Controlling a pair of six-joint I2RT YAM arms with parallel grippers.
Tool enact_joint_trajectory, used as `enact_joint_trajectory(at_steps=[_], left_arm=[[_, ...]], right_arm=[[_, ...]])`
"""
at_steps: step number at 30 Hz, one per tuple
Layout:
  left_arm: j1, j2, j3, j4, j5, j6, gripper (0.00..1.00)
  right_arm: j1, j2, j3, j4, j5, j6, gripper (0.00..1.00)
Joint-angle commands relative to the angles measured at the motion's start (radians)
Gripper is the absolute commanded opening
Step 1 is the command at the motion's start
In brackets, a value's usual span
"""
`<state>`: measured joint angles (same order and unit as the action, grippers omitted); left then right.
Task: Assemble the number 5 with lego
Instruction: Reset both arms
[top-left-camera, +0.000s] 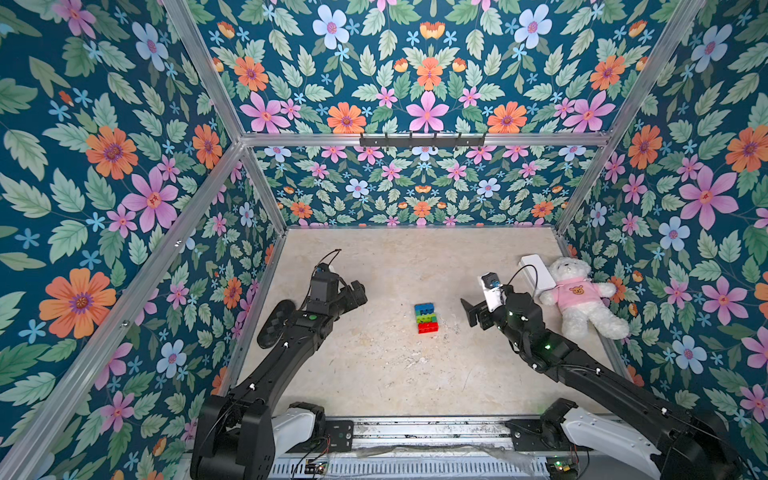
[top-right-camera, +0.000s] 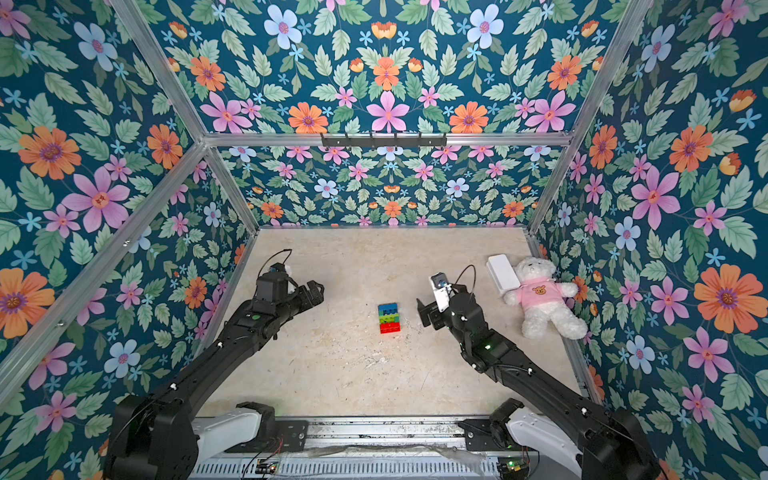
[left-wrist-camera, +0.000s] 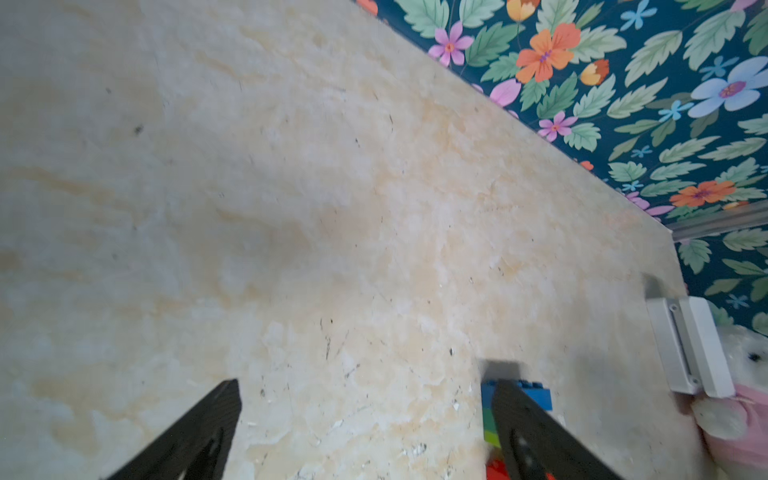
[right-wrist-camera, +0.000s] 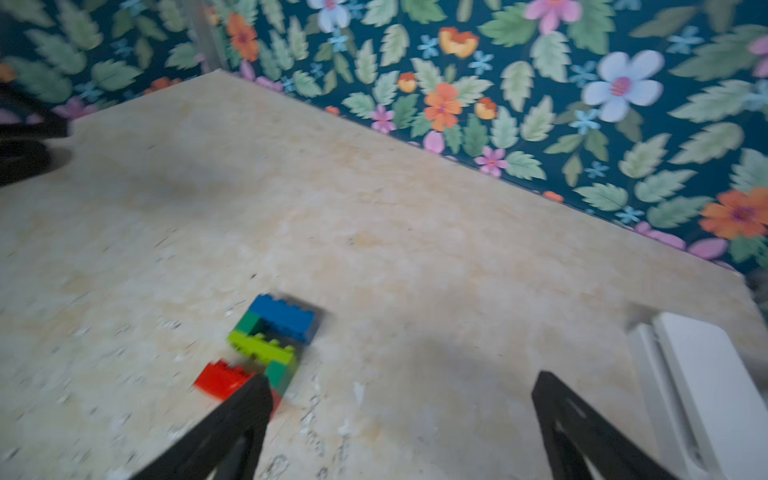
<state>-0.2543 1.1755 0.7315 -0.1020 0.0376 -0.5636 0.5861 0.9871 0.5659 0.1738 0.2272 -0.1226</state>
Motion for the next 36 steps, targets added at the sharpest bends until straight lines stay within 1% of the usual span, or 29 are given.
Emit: enact_joint_trajectory(at_steps=[1, 3, 4, 7, 9, 12, 14, 16, 17, 19, 20, 21, 23, 24, 25, 26, 27, 28, 29, 30, 31, 32, 33, 34, 35, 36], left_arm=[[0.000, 0.009, -0.005, 0.115, -0.198, 0.108, 0.99], [0.002, 0.011, -0.059, 0.256, -0.328, 0.189, 0.99], [0.002, 0.026, -0.079, 0.302, -0.387, 0.249, 0.99], [0.020, 0.091, -0.120, 0.410, -0.530, 0.370, 0.99], [0.048, 0.141, -0.165, 0.494, -0.559, 0.418, 0.99], [0.071, 0.210, -0.271, 0.706, -0.591, 0.471, 0.99], [0.073, 0.239, -0.331, 0.844, -0.613, 0.494, 0.99], [0.090, 0.261, -0.390, 1.006, -0.588, 0.507, 0.99], [0.091, 0.266, -0.394, 1.036, -0.591, 0.506, 0.99], [0.102, 0.292, -0.412, 1.142, -0.532, 0.551, 0.99], [0.104, 0.307, -0.411, 1.156, -0.512, 0.559, 0.99], [0.109, 0.332, -0.426, 1.214, -0.492, 0.571, 0.99], [0.118, 0.385, -0.463, 1.355, -0.442, 0.590, 0.99], [0.143, 0.385, -0.452, 1.329, -0.415, 0.566, 0.98], [0.170, 0.373, -0.441, 1.262, -0.366, 0.540, 0.97], [0.180, 0.399, -0.454, 1.300, -0.340, 0.536, 0.97], [0.181, 0.460, -0.475, 1.448, -0.333, 0.568, 0.97], [0.182, 0.439, -0.462, 1.382, -0.328, 0.553, 0.98], [0.195, 0.412, -0.441, 1.279, -0.306, 0.530, 0.99], [0.205, 0.433, -0.452, 1.343, -0.284, 0.534, 0.99], [0.205, 0.439, -0.455, 1.369, -0.286, 0.539, 0.99], [0.205, 0.424, -0.449, 1.321, -0.286, 0.535, 0.99], [0.205, 0.424, -0.448, 1.315, -0.288, 0.535, 0.99], [0.205, 0.432, -0.452, 1.342, -0.288, 0.537, 0.99], [0.205, 0.430, -0.452, 1.338, -0.289, 0.536, 0.99], [0.205, 0.426, -0.450, 1.325, -0.288, 0.536, 0.99]], right_arm=[[-0.114, -0.005, -0.009, 0.095, 0.158, 0.155, 0.99], [-0.212, -0.013, -0.035, 0.143, 0.221, 0.220, 0.99], [-0.256, -0.016, -0.054, 0.174, 0.250, 0.247, 0.99], [-0.350, -0.011, -0.107, 0.235, 0.286, 0.283, 0.99], [-0.390, 0.007, -0.152, 0.294, 0.304, 0.272, 0.99], [-0.436, 0.048, -0.232, 0.422, 0.325, 0.247, 0.99], [-0.466, 0.072, -0.289, 0.515, 0.306, 0.251, 0.99], [-0.476, 0.102, -0.375, 0.695, 0.290, 0.214, 0.99], [-0.476, 0.119, -0.409, 0.775, 0.290, 0.197, 0.99], [-0.485, 0.171, -0.470, 0.943, 0.265, 0.194, 0.99], [-0.490, 0.203, -0.490, 1.018, 0.245, 0.198, 0.99], [-0.490, 0.243, -0.507, 1.117, 0.222, 0.171, 0.99], [-0.498, 0.311, -0.516, 1.188, 0.173, 0.155, 0.99], [-0.507, 0.378, -0.526, 1.274, 0.161, 0.157, 0.99], [-0.508, 0.466, -0.537, 1.388, 0.149, 0.148, 0.99], [-0.504, 0.534, -0.540, 1.513, 0.158, 0.112, 0.99], [-0.497, 0.501, -0.532, 1.443, 0.166, 0.114, 0.99], [-0.503, 0.436, -0.508, 1.275, 0.151, 0.155, 0.99], [-0.523, 0.450, -0.494, 1.256, 0.123, 0.163, 0.99], [-0.518, 0.499, -0.477, 1.330, 0.197, 0.151, 0.99], [-0.507, 0.484, -0.467, 1.283, 0.210, 0.155, 0.99], [-0.507, 0.453, -0.462, 1.205, 0.204, 0.170, 0.99], [-0.507, 0.466, -0.462, 1.237, 0.202, 0.166, 0.99], [-0.506, 0.493, -0.474, 1.321, 0.208, 0.146, 0.99], [-0.507, 0.484, -0.476, 1.303, 0.208, 0.148, 0.99], [-0.507, 0.465, -0.466, 1.242, 0.204, 0.161, 0.99]])
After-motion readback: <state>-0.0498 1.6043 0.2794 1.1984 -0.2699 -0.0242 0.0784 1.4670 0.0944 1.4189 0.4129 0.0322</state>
